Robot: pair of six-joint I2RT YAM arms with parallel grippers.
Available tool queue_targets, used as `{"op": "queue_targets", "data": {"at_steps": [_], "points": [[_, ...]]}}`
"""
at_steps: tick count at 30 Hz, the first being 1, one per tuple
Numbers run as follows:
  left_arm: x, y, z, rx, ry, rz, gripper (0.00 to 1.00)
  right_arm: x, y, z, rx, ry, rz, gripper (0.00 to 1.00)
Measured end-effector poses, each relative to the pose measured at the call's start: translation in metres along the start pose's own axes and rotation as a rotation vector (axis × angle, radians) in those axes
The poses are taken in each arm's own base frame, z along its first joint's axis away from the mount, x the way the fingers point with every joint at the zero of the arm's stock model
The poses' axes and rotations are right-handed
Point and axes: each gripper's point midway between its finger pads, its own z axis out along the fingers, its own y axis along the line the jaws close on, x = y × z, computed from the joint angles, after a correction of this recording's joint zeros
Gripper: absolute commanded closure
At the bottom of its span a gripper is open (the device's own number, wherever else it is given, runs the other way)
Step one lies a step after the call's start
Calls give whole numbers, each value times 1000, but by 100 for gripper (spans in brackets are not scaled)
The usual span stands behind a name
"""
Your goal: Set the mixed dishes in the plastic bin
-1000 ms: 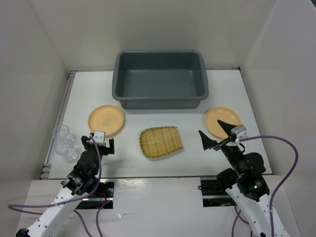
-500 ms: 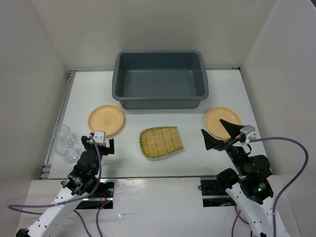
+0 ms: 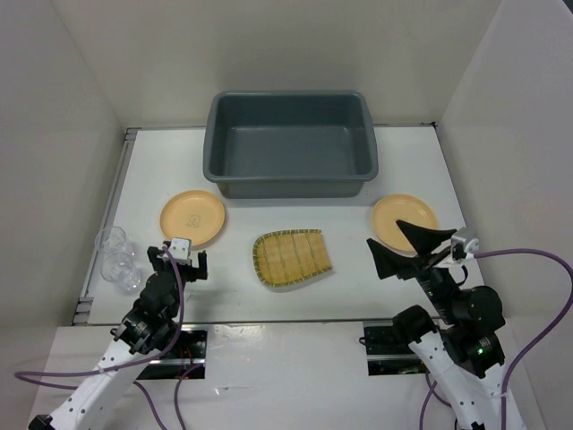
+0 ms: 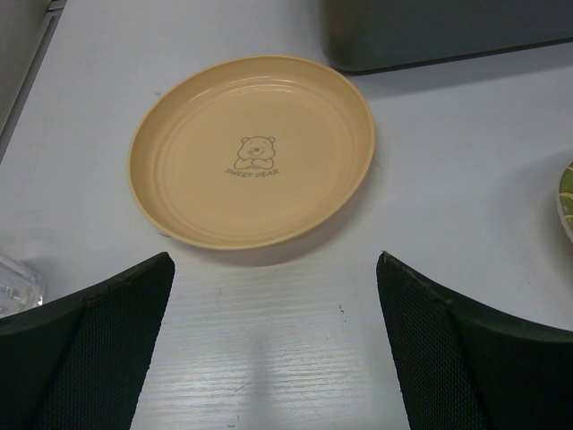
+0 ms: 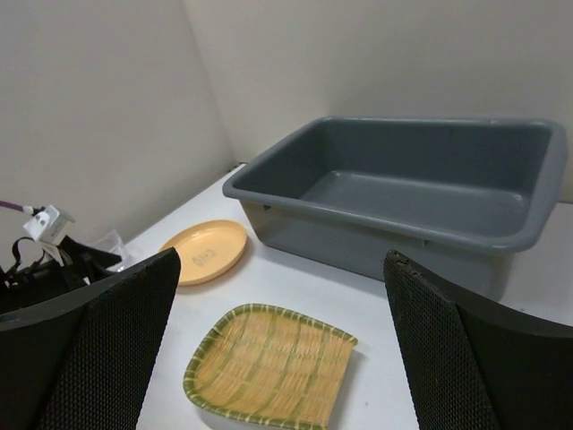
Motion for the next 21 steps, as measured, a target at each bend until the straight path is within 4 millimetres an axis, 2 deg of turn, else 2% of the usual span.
{"op": "queue_targets", "data": {"at_steps": [21], "points": [[0, 0, 0, 0, 0, 0, 0, 12, -10, 0, 31, 31, -56, 2]]}}
